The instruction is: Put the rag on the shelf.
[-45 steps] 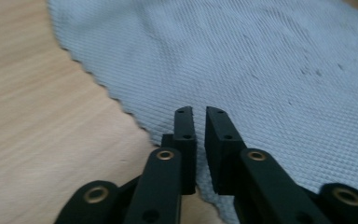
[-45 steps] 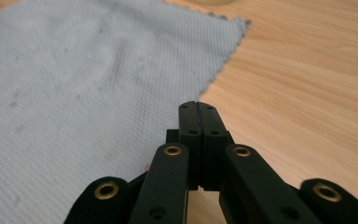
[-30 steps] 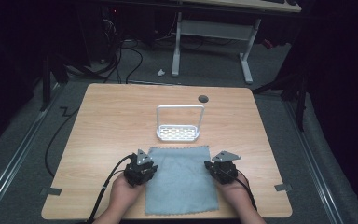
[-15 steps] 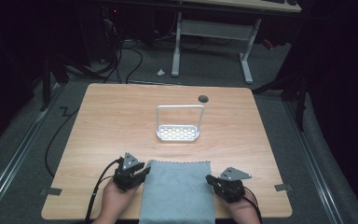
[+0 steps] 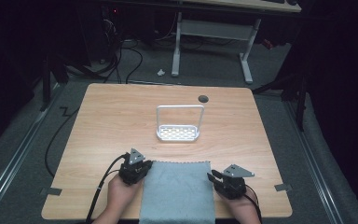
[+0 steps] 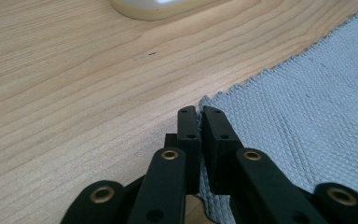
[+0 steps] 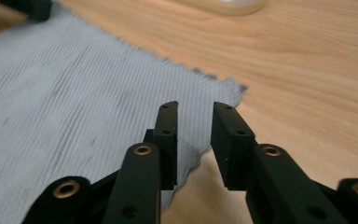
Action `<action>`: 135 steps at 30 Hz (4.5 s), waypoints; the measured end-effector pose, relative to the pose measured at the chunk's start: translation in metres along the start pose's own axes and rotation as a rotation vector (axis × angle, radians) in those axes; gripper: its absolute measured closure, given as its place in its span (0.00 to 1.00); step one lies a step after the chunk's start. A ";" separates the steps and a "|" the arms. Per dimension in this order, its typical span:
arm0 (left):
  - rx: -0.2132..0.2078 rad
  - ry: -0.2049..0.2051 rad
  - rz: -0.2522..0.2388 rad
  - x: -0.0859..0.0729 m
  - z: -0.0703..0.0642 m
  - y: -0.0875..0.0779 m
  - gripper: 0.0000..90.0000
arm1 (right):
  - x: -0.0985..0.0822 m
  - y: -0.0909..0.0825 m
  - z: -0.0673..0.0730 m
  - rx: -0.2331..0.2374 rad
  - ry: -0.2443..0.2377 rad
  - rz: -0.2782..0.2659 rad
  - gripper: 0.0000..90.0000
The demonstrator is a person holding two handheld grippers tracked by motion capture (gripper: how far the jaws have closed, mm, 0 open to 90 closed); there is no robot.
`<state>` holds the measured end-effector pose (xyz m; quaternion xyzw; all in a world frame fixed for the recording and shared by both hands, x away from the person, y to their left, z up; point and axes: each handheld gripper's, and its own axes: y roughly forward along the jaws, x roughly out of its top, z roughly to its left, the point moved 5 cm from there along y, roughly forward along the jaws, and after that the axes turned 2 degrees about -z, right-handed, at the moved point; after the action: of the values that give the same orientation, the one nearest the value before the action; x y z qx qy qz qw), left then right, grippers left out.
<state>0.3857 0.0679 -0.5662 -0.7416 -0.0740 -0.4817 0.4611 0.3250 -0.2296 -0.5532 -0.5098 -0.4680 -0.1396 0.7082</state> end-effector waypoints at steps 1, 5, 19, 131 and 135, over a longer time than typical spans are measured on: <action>-0.007 -0.008 0.000 0.000 0.001 0.000 0.96 | 0.003 0.003 -0.002 -0.008 0.007 -0.002 0.78; -0.013 -0.010 0.000 0.000 0.001 0.000 0.97 | 0.016 0.021 -0.015 -0.055 0.059 0.027 0.71; -0.019 -0.015 0.002 0.000 0.002 0.000 0.97 | 0.017 0.040 -0.015 -0.085 -0.001 0.067 0.79; 0.093 0.138 -0.531 0.195 0.007 -0.118 0.99 | 0.209 -0.072 -0.024 -0.128 -0.063 -0.562 1.00; 0.128 0.158 -0.515 0.208 0.016 -0.106 0.99 | 0.223 -0.061 -0.035 -0.142 -0.047 -0.557 1.00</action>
<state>0.4467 0.0704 -0.3396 -0.6279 -0.2541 -0.6336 0.3738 0.4191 -0.2242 -0.3393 -0.4131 -0.5954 -0.3491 0.5942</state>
